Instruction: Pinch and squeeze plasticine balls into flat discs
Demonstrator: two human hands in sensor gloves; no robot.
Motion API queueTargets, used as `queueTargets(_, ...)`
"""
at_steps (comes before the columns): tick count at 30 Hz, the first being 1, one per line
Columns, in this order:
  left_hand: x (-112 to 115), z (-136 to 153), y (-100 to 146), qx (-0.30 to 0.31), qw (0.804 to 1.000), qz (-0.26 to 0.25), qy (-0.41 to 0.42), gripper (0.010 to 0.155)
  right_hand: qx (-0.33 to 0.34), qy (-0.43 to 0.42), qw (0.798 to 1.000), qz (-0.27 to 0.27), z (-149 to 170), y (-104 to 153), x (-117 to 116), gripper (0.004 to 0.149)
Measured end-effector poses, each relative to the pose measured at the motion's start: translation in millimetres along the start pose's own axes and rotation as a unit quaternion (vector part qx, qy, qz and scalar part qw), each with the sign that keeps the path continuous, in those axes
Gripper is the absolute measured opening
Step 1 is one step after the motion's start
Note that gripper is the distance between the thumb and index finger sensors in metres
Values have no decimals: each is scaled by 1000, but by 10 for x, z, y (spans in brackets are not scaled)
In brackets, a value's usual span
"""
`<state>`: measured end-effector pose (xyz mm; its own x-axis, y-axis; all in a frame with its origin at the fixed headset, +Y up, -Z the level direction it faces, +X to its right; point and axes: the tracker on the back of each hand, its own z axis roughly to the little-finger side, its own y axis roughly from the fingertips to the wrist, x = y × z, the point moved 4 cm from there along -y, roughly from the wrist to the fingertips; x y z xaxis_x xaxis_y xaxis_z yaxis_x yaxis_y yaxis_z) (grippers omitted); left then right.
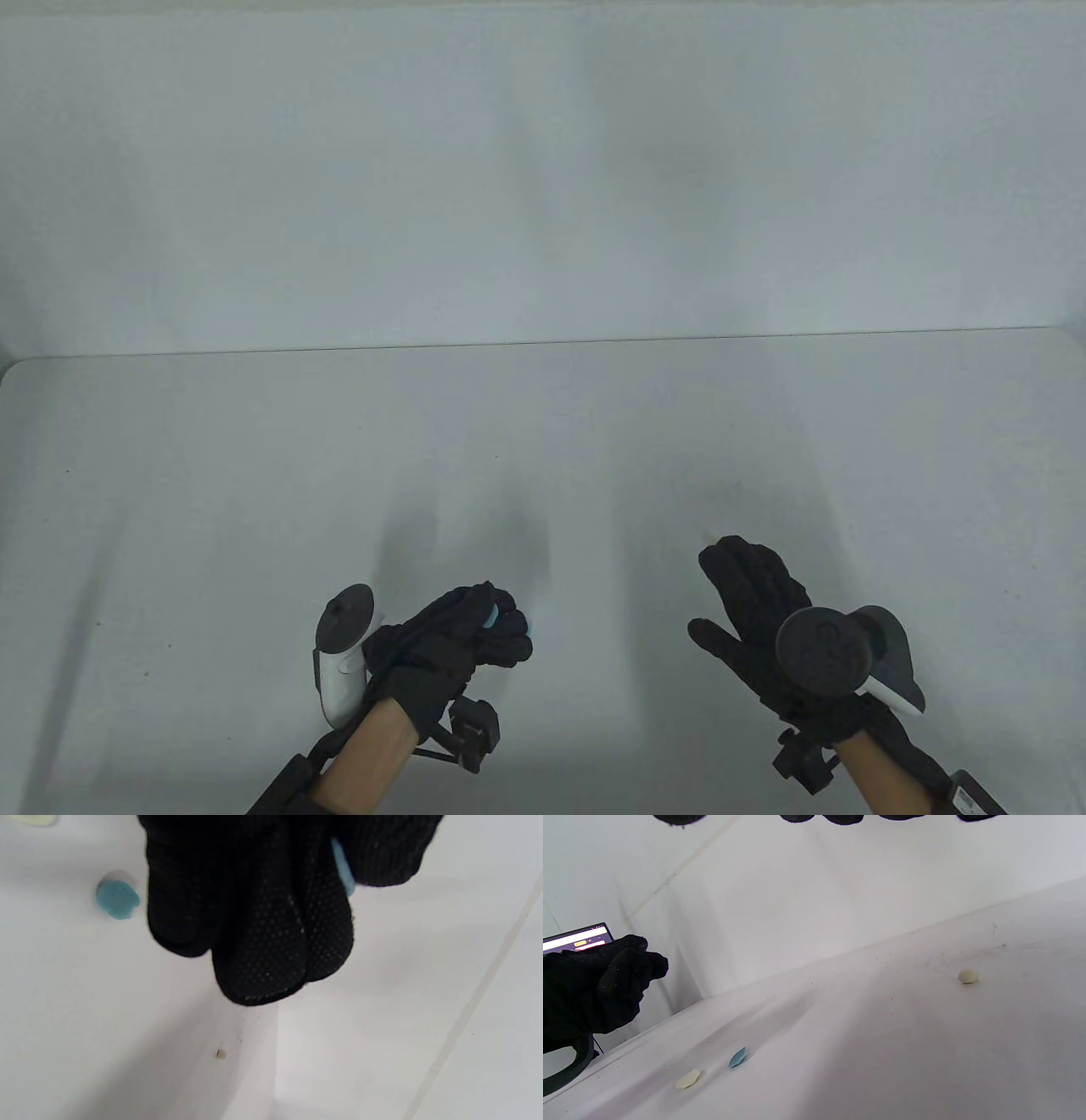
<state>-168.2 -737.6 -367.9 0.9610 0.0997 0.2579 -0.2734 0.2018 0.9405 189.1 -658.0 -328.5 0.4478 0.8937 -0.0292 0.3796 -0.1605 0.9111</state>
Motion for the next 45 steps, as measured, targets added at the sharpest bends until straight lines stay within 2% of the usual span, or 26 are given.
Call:
queueTargets(2, 4, 22, 1, 5, 1000, 1, 20, 47, 0, 0, 1000, -1, 1, -1, -4, 75)
queueTargets(4, 66, 32, -15, 9, 997, 52, 50, 75, 0, 1, 1000, -2, 0, 1, -5, 75)
queueTargets(7, 99, 23, -12, 17, 997, 59, 56, 82, 0, 0, 1000, 0, 2, -1, -3, 75)
queueTargets(11, 117, 19, -22, 16, 996, 71, 55, 78, -2, 1, 1000, -1, 3, 2, -3, 75)
queueTargets(17, 105, -18, -24, 18, 998, 55, 23, 48, -3, 2, 1000, -2, 6, 1, -5, 75)
queueTargets(23, 125, -35, -29, 30, 997, 65, 20, 43, -3, 1, 1000, -5, 8, -1, -11, 75)
queueTargets(29, 87, -35, -21, 27, 999, 44, 12, 44, -4, 0, 1000, -4, 11, -3, -9, 75)
queueTargets(34, 72, -83, -22, 31, 999, 34, -16, 56, -3, 0, 1000, -5, 12, -5, -14, 75)
queueTargets(37, 50, -58, -25, 25, 999, 18, -10, 54, -2, -1, 1000, -4, 12, -7, -9, 75)
queueTargets(39, 52, -8, -37, 14, 999, 36, 4, 53, -2, 0, 1000, -3, 10, -3, -8, 75)
queueTargets(43, 119, 50, -42, 6, 995, 77, 64, 72, -1, -1, 1000, -1, 10, -4, -3, 75)
queueTargets(45, 138, 34, -44, 4, 995, 80, 61, 71, -1, -1, 1000, -2, 10, -2, -7, 75)
